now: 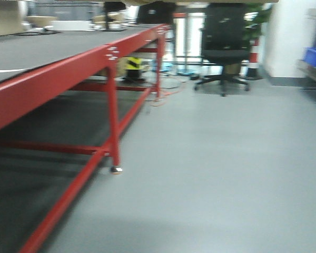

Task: Stack two boxes on right shelf middle
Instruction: 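Carry the boxes in both grippers while driving toward the steel shelf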

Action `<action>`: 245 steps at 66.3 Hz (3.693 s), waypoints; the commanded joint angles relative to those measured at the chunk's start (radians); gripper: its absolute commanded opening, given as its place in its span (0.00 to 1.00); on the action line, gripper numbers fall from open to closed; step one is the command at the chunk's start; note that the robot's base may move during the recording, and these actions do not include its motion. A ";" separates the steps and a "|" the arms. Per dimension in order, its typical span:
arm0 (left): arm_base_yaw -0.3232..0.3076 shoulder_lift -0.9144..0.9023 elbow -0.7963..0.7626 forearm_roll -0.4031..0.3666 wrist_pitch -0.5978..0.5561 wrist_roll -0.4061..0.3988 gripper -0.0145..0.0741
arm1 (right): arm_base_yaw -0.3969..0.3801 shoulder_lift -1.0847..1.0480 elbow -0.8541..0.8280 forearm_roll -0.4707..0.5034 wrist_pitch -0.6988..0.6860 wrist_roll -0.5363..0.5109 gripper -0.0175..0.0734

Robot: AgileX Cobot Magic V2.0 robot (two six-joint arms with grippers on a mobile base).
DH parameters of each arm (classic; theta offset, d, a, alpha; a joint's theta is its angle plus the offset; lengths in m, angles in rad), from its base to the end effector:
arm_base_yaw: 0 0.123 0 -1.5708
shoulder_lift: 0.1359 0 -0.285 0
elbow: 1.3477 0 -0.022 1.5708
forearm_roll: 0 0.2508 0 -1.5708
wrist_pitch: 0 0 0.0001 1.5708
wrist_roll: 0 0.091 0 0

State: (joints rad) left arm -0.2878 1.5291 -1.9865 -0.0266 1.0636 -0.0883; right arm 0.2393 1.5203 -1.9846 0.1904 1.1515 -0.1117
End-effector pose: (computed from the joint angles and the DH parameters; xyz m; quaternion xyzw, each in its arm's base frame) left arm 0.2956 -0.0897 0.5103 0.0864 0.8605 -0.1069 0.4906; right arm 0.2884 0.0866 0.5069 -0.1599 0.8659 0.1243 0.4575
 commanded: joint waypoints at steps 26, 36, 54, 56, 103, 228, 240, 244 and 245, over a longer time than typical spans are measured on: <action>0.002 -0.016 -0.009 -0.006 -0.067 0.002 0.04 | -0.006 -0.019 -0.016 0.004 -0.038 -0.020 0.03; 0.002 -0.016 -0.009 -0.006 -0.067 0.002 0.04 | -0.006 -0.019 -0.016 0.004 -0.038 -0.020 0.03; 0.002 -0.016 -0.009 -0.006 -0.067 0.002 0.04 | -0.006 -0.019 -0.016 0.004 -0.038 -0.020 0.03; 0.002 -0.016 -0.009 -0.006 -0.067 0.002 0.04 | -0.006 -0.019 -0.016 0.004 -0.038 -0.020 0.03; 0.002 -0.016 -0.009 -0.006 -0.067 0.002 0.04 | -0.006 -0.019 -0.016 0.004 -0.038 -0.020 0.03; 0.002 -0.010 -0.009 0.037 -0.091 0.002 0.04 | -0.006 -0.017 -0.016 0.004 -0.038 -0.020 0.03; 0.002 -0.010 -0.009 0.037 -0.091 0.002 0.04 | -0.006 -0.017 -0.016 0.004 -0.038 -0.020 0.03; 0.002 -0.010 -0.009 0.037 -0.091 0.002 0.04 | -0.006 -0.017 -0.016 0.004 -0.038 -0.020 0.03; 0.002 -0.010 -0.009 0.037 -0.091 0.002 0.04 | -0.006 -0.017 -0.016 0.004 -0.038 -0.020 0.03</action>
State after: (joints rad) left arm -0.2878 1.5291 -1.9865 0.0000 1.0424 -0.0883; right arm 0.2357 1.5203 -1.9846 0.1943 1.1421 -0.1117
